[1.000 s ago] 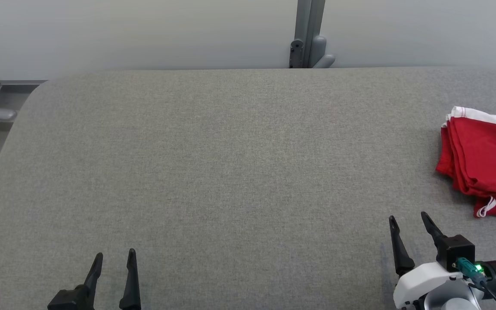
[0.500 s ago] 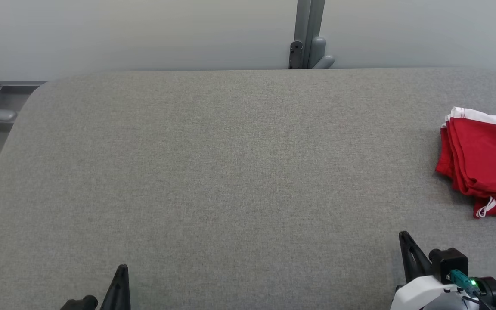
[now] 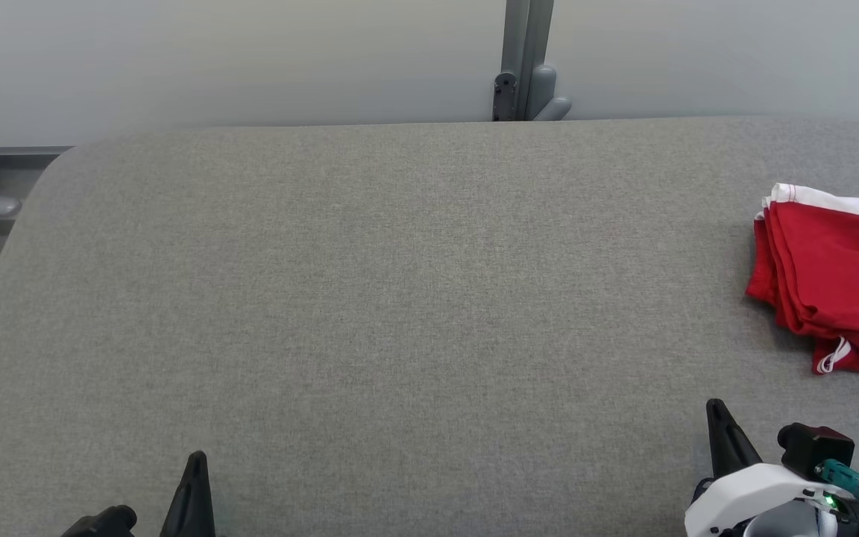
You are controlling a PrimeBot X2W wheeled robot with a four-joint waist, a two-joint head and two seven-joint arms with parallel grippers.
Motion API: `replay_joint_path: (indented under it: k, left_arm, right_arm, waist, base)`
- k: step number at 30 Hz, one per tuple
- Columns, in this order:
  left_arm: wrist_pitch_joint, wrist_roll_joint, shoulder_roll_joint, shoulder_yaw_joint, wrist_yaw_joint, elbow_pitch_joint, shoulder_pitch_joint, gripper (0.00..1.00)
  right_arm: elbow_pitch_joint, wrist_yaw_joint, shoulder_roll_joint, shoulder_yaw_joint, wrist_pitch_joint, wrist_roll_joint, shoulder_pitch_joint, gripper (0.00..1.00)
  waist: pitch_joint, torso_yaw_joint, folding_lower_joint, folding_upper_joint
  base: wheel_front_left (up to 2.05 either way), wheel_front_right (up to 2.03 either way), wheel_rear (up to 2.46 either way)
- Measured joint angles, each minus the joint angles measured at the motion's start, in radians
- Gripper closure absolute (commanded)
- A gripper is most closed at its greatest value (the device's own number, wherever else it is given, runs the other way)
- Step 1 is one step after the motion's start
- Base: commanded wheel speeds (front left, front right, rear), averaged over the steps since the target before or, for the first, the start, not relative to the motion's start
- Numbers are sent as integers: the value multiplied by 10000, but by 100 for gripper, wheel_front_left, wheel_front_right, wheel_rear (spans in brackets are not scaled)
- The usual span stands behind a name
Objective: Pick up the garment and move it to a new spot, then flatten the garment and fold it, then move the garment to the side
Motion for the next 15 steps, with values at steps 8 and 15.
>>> replay_joint_path:
  k: [8,15]
  left_arm:
    - [247,-1164,54,44,0,-65,-172,100]
    - [500,-2211,90,88,0,-150,-329,100]
  right_arm:
    - [-192,0,-4,-19,282,1346,-24,100]
    - [-343,0,-10,-61,554,2581,-73,100]
  waist:
    - [-15,-66,0,0]
    - [-30,-132,0,0]
  base:
    - [0,0,0]
    - [0,0,0]
